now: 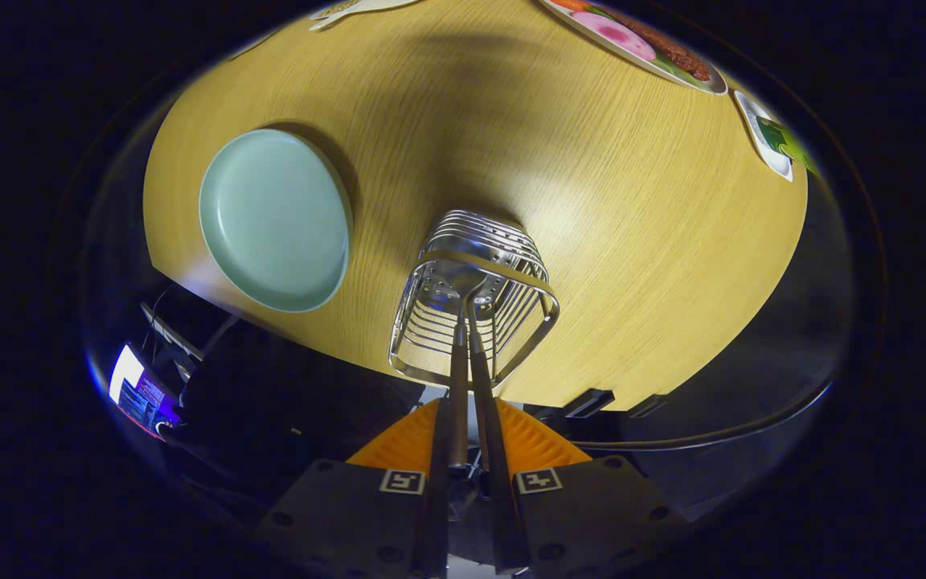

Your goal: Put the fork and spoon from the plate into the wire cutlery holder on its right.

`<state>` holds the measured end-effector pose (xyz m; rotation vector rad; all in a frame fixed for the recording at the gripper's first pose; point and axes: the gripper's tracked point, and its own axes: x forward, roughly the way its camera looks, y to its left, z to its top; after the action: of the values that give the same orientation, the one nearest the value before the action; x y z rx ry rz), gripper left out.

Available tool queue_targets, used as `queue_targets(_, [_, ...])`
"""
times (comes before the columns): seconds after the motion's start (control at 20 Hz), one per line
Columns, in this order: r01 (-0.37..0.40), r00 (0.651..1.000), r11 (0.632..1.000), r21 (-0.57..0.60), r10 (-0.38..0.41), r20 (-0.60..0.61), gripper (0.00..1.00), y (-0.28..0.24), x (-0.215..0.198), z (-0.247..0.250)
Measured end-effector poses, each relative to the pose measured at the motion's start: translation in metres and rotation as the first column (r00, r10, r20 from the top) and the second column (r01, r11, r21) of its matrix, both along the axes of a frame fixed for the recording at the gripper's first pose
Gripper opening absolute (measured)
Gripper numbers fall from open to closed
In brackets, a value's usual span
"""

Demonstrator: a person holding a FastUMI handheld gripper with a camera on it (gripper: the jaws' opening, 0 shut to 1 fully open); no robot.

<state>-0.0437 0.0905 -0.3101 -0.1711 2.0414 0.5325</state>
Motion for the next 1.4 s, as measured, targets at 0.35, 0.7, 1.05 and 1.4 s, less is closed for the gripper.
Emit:
queue_targets(0.35, [0.085,0.977,0.991,0.107,-0.104,0.185,1.0,-0.003,0.013,0.004])
queue_targets(0.7, [0.276,0.769,0.923,0.268,-0.38,0.514,1.0,-0.025,0.047,0.033])
queue_targets(1.05, [0.352,0.324,0.844,0.404,-0.515,0.793,0.99,-0.072,0.079,0.092])
queue_targets(1.4, [0.242,0.053,0.814,0.527,-0.554,0.831,0.99,-0.09,0.054,0.15])
